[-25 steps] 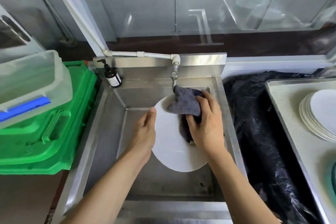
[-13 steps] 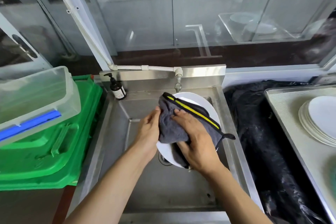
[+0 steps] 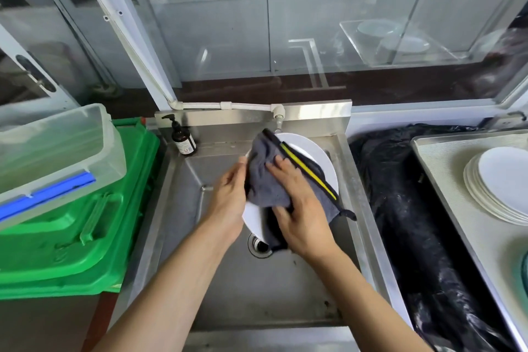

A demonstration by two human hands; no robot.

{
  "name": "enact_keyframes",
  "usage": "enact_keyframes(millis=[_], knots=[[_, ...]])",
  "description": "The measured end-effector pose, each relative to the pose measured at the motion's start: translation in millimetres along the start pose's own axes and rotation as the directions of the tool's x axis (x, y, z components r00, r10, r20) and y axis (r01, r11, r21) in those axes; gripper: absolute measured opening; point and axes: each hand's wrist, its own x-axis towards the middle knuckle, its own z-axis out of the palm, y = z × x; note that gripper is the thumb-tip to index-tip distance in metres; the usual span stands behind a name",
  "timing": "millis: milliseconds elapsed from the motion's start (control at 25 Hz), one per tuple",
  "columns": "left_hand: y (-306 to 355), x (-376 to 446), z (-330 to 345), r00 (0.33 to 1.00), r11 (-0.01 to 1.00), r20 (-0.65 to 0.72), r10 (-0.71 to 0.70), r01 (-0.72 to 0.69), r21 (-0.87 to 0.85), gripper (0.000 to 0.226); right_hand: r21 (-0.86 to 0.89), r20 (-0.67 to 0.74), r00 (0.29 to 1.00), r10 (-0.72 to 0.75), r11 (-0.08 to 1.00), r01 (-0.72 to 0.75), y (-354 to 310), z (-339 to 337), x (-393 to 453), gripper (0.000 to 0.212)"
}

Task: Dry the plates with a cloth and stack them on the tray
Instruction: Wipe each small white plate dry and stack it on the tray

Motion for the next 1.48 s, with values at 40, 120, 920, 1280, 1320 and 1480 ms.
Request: enact_keyframes(millis=[40, 120, 920, 1280, 1320, 1480], knots=[[-1.6, -1.9, 1.4, 1.000, 1.000, 0.005, 0.010, -0.010, 0.012, 0.020, 0.030, -0.032, 0.998, 0.055, 0.998, -0.054, -2.2, -2.6, 8.8, 0.057], [1.3, -5.0, 3.1, 0.999, 1.000, 0.033, -0.009, 0.010, -0.018, 0.021, 0.048, -0.039, 0.999, 0.034, 0.998, -0.032, -11.3, 0.1, 10.5, 0.054], [7.4, -15.1, 0.4, 0.992, 0.989, 0.115, 0.057, -0.072, 0.127, 0.031, -0.082, -0.227, 0.967, 0.118, 0.987, -0.140, 24.1, -38.7, -11.7, 0.063], [18.8, -18.8, -1.1, 0.997, 0.998, 0.052, 0.050, -0.051, 0.020, 0.030, -0.010, 0.039, 0.984, -0.171, 0.985, 0.172, -21.8, 0.8, -40.3, 0.050], [18.7, -19.6, -3.3, 0.997, 0.998, 0.061, 0.043, -0.045, 0.032, 0.033, -0.008, 0.066, 0.980, -0.188, 0.982, 0.189, -21.6, 1.0, -47.9, 0.050], [10.7, -28.7, -1.3, 0.995, 0.998, 0.079, 0.060, -0.061, 0.009, 0.024, -0.016, -0.028, 0.999, -0.045, 0.999, 0.044, -22.7, -8.8, -12.0, 0.055]])
